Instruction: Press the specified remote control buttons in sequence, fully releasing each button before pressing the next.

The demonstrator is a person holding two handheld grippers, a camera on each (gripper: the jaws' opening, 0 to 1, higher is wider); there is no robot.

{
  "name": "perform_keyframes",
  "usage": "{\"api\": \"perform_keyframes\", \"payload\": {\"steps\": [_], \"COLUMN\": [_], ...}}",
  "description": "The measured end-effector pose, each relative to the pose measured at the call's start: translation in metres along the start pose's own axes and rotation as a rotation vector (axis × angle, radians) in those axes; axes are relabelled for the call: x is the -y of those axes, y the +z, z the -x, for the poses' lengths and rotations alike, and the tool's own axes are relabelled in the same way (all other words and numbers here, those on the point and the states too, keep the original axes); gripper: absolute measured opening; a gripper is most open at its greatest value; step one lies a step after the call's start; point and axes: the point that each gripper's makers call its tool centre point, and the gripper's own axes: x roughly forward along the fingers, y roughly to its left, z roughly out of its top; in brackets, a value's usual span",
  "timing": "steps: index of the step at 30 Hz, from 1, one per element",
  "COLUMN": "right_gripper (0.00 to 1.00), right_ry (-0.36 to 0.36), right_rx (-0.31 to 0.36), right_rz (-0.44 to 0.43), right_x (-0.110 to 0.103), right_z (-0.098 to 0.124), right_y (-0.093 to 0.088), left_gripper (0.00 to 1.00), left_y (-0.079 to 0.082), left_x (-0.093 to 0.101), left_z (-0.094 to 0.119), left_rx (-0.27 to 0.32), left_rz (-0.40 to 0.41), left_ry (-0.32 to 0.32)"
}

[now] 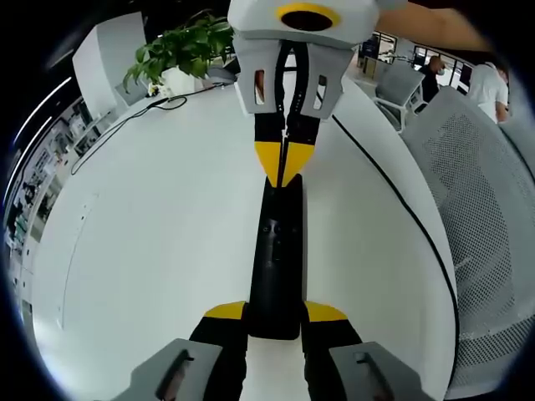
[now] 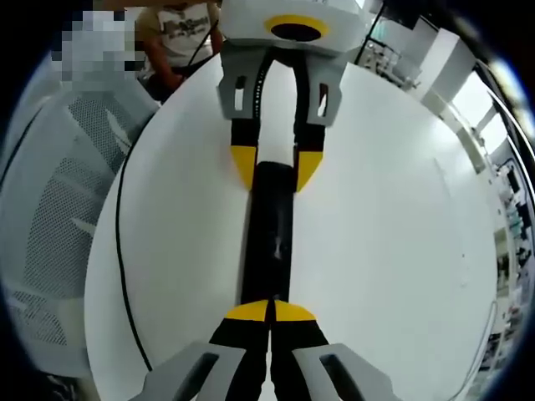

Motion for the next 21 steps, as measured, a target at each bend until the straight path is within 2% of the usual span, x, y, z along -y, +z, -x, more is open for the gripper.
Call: {"api": "perform_keyframes", "payload": {"steps": [7, 21], "right_gripper": [0.00, 0.00], "right_ry": [0.011, 0.017], "right_rx": [-0.059, -0.087], "right_rz": [0.039, 0.049], "right_x": [-0.0004, 0.0010], "right_z": [-0.0018, -0.0021], "right_y": [0.0011, -0.0016], "left_gripper": [0.24, 0.24], "left_y": [0.0000, 0.0000], "left_x": [0.0004, -0.0003], "left_z": [0.0001, -0.0003], "left_rx": [-0.004, -0.001], "left_rz": [-0.002, 0.006], "left_ry": [0.002, 0.009]}}
